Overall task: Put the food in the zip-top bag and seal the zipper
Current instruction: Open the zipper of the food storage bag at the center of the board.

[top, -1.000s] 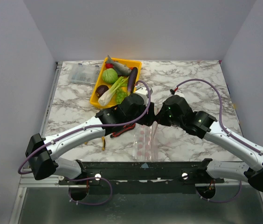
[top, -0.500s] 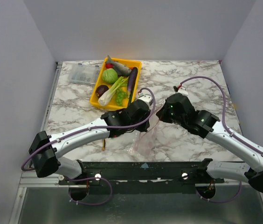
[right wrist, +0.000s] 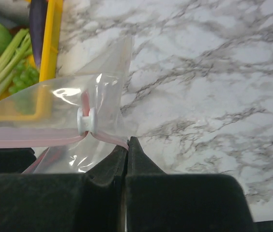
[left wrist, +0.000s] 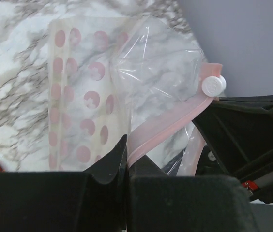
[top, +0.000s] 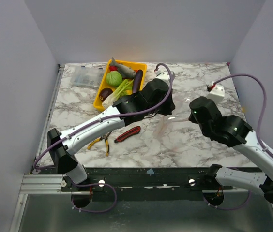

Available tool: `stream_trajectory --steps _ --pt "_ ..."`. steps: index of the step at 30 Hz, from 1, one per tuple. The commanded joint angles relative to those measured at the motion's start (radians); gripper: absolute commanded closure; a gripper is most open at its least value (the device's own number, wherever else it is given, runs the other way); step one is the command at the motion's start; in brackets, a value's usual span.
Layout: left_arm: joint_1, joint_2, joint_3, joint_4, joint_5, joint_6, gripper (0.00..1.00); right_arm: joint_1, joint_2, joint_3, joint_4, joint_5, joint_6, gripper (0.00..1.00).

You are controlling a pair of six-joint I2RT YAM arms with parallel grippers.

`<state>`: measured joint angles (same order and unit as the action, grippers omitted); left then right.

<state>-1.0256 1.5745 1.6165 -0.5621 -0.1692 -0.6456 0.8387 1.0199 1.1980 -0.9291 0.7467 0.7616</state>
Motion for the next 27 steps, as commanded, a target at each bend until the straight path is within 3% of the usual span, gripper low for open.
stream_trajectory --steps 1,3,7,11,12,17,19,23,27 --pt "0.01 0.069 0.131 0.073 0.211 -0.074 1.0 -0.001 -0.075 0.097 -0.188 0.217 -0.068 1.0" --pt "0.011 0.083 0.128 0.14 0.295 -0.1 1.0 -0.001 -0.076 0.14 -0.218 0.238 -0.104 1.0" --pt "0.017 0.093 0.108 0.208 0.328 -0.131 1.0 -0.002 -0.067 0.192 -0.258 0.275 -0.13 1.0" --pt "0.044 0.093 0.042 0.221 0.306 -0.153 1.0 -0.002 -0.08 0.132 -0.15 0.16 -0.136 0.98" --pt "0.052 0.09 0.016 0.233 0.306 -0.167 1.0 -0.001 -0.08 0.097 -0.129 0.132 -0.095 0.94" --pt "0.065 0.074 -0.105 0.322 0.327 -0.228 1.0 -0.001 -0.041 -0.016 -0.052 0.02 0.132 0.49" --pt "0.069 0.071 -0.138 0.343 0.329 -0.256 1.0 -0.001 -0.005 -0.024 -0.064 0.044 0.251 0.35" --pt "0.088 0.064 -0.193 0.375 0.342 -0.307 1.0 -0.001 0.096 0.049 -0.18 0.02 0.389 0.31" --pt "0.111 0.06 -0.224 0.41 0.371 -0.353 1.0 -0.001 0.119 0.041 -0.161 -0.062 0.439 0.33"
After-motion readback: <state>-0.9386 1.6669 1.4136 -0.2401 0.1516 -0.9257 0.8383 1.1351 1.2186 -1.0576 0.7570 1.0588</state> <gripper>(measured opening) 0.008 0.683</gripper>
